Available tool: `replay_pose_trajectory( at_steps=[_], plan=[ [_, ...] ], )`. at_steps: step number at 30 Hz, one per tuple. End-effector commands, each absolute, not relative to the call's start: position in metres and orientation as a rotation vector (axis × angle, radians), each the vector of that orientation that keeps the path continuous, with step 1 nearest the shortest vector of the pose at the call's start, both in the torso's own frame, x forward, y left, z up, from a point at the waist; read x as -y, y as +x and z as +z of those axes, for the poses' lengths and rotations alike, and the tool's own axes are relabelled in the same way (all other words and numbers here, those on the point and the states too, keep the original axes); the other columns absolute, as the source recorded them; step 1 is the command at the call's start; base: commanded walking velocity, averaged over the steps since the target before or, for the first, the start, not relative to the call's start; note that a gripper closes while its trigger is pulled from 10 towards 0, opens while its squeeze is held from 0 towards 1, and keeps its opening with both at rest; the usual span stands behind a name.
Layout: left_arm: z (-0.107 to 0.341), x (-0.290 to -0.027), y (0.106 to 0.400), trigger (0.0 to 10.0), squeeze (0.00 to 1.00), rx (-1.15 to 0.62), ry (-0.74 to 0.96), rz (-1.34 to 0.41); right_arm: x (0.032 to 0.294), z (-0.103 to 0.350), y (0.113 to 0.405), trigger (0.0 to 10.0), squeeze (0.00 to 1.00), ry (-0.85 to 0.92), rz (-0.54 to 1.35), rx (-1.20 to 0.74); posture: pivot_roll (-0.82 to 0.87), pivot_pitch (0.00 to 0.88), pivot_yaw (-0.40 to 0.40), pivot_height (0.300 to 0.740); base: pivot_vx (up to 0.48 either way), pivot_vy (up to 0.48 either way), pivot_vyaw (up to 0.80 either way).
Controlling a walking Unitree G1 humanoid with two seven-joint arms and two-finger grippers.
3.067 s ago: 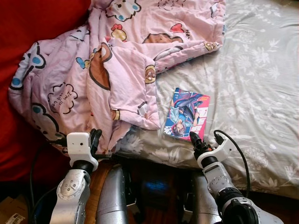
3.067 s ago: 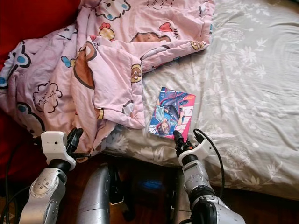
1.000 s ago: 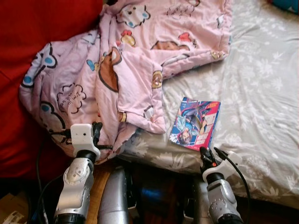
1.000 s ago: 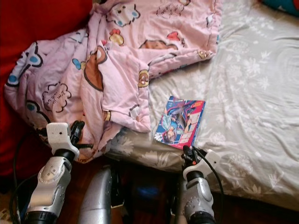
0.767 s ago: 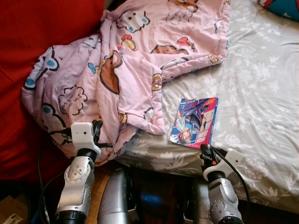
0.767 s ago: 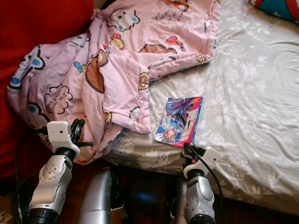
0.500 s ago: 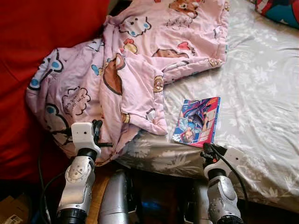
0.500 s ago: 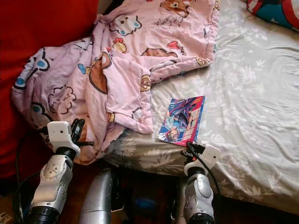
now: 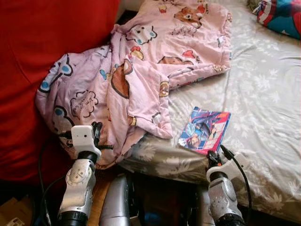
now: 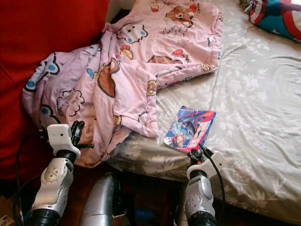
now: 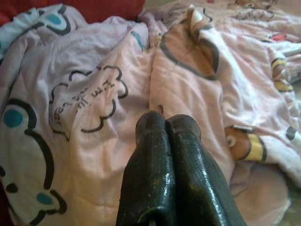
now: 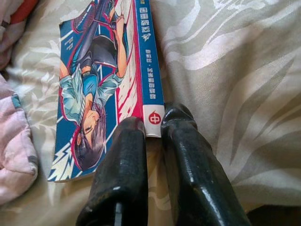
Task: Clean up the room
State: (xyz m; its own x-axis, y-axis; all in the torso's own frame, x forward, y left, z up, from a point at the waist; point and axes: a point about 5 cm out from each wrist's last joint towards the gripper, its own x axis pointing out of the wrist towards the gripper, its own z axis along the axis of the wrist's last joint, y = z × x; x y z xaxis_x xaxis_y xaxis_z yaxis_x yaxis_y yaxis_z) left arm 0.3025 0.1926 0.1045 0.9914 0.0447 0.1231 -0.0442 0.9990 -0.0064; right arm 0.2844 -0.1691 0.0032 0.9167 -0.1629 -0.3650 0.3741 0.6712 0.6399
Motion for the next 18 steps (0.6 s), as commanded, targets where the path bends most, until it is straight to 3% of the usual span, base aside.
replay_pose_trajectory(
  at_steps=[1,3,6,8,10,11,12,13,15,16,18],
  plan=[
    [0.097,-0.195,0.299,10.0,0.0,0.099,0.01,0.054,0.173,-0.021,0.262,10.0,0.59,0.838,-0.39,-0.382,-0.06,0.165,-0.027,0.605,0.0,0.0,0.0],
    [0.096,-0.195,0.298,10.0,0.0,0.099,0.014,0.053,0.173,-0.02,0.263,10.0,0.78,0.827,-0.367,-0.378,-0.06,0.164,-0.027,0.605,0.0,0.0,0.0],
    [0.095,-0.194,0.298,10.0,0.0,0.098,0.016,0.051,0.175,-0.016,0.265,10.0,0.76,0.75,-0.339,-0.352,-0.06,0.16,-0.028,0.605,0.0,0.0,0.0],
    [0.094,-0.193,0.297,10.0,0.0,0.096,0.016,0.049,0.173,-0.008,0.269,10.0,0.63,0.714,-0.314,-0.309,-0.06,0.159,-0.029,0.605,0.0,0.0,0.0],
    [0.094,-0.193,0.298,10.0,0.0,0.096,0.016,0.048,0.173,-0.005,0.271,10.0,0.57,0.705,-0.308,-0.291,-0.06,0.16,-0.029,0.605,0.0,0.0,0.0],
    [0.094,-0.193,0.298,10.0,0.0,0.096,0.016,0.047,0.173,-0.001,0.274,10.0,0.25,0.683,-0.284,-0.27,-0.06,0.16,-0.029,0.605,0.0,0.0,0.0],
    [0.094,-0.193,0.298,10.0,0.0,0.096,0.016,0.047,0.173,-0.001,0.274,10.0,0.25,0.683,-0.284,-0.27,-0.06,0.16,-0.029,0.605,0.0,0.0,0.0],
    [0.094,-0.192,0.298,10.0,0.0,0.096,0.016,0.047,0.173,0.0,0.275,10.0,0.16,0.667,-0.269,-0.271,-0.06,0.163,-0.031,0.605,0.0,0.0,0.0],
    [0.093,-0.192,0.298,10.0,0.0,0.096,0.016,0.047,0.173,-0.001,0.275,10.0,0.15,0.667,-0.264,-0.278,-0.06,0.163,-0.031,0.605,0.0,0.0,0.0],
    [0.093,-0.192,0.298,10.0,0.0,0.096,0.017,0.047,0.172,-0.003,0.274,10.0,0.0,0.667,-0.264,-0.285,-0.06,0.164,-0.032,0.605,0.0,0.0,0.0],
    [0.093,-0.192,0.298,10.0,0.0,0.096,0.017,0.048,0.171,-0.003,0.273,10.0,0.0,0.665,-0.266,-0.288,-0.06,0.166,-0.032,0.605,0.0,0.0,0.0]
  ],
)
